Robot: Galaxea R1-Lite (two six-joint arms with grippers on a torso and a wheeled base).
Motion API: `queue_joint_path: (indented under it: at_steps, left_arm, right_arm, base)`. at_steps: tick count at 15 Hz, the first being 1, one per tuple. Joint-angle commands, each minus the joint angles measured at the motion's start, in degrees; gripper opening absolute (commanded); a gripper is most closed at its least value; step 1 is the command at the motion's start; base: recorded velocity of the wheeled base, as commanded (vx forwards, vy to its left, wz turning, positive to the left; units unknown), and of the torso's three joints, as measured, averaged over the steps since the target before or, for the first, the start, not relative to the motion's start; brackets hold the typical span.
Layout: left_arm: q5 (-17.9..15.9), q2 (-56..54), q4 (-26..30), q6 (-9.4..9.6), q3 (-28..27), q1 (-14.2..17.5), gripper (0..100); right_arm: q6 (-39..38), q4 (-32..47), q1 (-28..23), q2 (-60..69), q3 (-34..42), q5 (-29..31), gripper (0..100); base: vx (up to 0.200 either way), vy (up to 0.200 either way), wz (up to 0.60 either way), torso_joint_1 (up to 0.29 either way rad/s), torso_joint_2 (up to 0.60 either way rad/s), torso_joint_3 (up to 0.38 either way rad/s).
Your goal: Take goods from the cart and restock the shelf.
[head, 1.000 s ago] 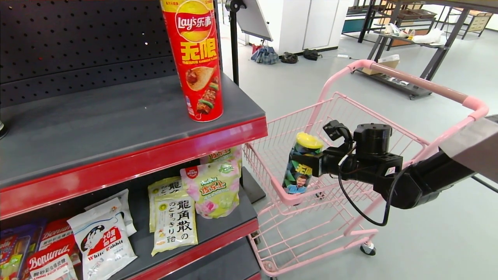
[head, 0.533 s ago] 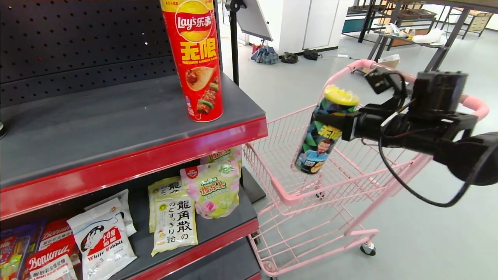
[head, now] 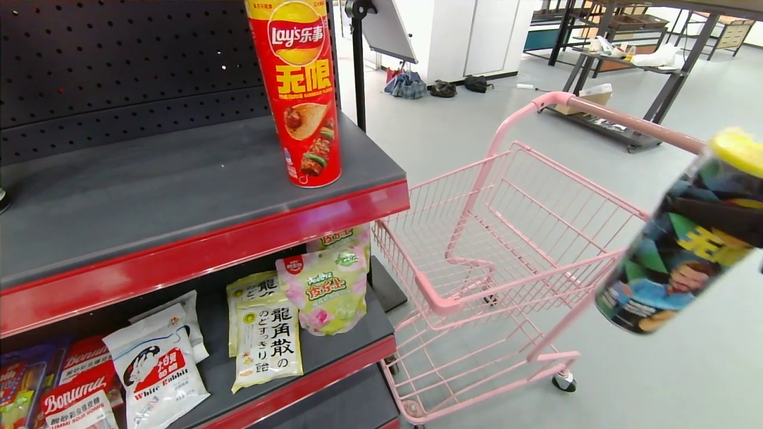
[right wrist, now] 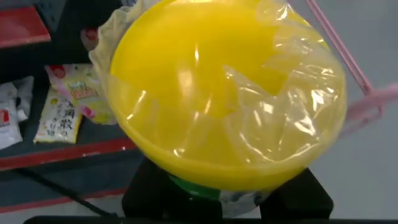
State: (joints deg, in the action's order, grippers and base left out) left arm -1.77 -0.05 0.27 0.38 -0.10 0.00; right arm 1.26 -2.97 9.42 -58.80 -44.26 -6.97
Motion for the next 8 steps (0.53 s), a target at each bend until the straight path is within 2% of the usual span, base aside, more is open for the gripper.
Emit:
queue_joint_path:
  at_steps: [1,5,8]
  left_arm:
    - [0.01,0.05,0.0,-0.03,0.01,0.0,100]
    - [0.01,0.05,0.0,-0.2,0.01,0.0,100]
    - [0.01,0.05,0.0,-0.11,0.01,0.0,100]
  right_arm:
    - [0.24,11.68,-6.7,18.45,6.56,0.82,0]
    - [0.41,12.38,-7.05,24.61,12.01,0.91,0]
    - [0.41,12.55,-7.14,25.75,13.33,1.0,0]
  base:
    - [0.0,0.0,0.0,0.0,0.0,0.0]
    - [0.0,0.0,0.0,0.0,0.0,0.0]
    - [0.0,0.0,0.0,0.009,-0.03,-0.027]
